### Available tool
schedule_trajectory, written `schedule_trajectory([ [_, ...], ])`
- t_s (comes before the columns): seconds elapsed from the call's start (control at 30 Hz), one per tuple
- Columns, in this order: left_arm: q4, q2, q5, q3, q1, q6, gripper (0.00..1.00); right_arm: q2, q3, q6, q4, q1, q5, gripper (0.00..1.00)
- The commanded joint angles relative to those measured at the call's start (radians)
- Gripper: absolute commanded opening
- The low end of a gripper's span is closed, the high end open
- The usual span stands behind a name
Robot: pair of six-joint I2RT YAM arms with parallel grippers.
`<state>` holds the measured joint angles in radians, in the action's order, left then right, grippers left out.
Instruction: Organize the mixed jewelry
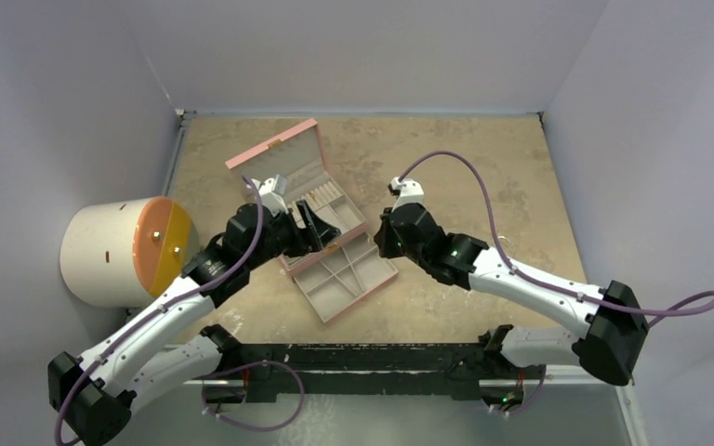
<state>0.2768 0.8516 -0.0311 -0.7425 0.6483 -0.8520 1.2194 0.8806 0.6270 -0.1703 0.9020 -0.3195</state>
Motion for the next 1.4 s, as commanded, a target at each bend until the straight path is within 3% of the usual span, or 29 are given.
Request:
schedule_trajectory([
  [0.0, -0.149, 0.019, -0.110, 0.036, -0.003, -0.102, 0.70, 0.023, 0.066, -0.039, 0.065, 0.047, 0.009, 0.00],
  [0.83, -0.306, 0.116, -0.227, 0.110, -0.003, -0.186, 0.33, 0.026, 0.092, -0.058, 0.166, 0.141, -0.001, 0.00],
  [1.37, -0.320, 0.127, -0.231, 0.129, -0.003, -0.185, 0.22, -0.001, 0.066, -0.061, 0.215, 0.162, -0.007, 0.00],
])
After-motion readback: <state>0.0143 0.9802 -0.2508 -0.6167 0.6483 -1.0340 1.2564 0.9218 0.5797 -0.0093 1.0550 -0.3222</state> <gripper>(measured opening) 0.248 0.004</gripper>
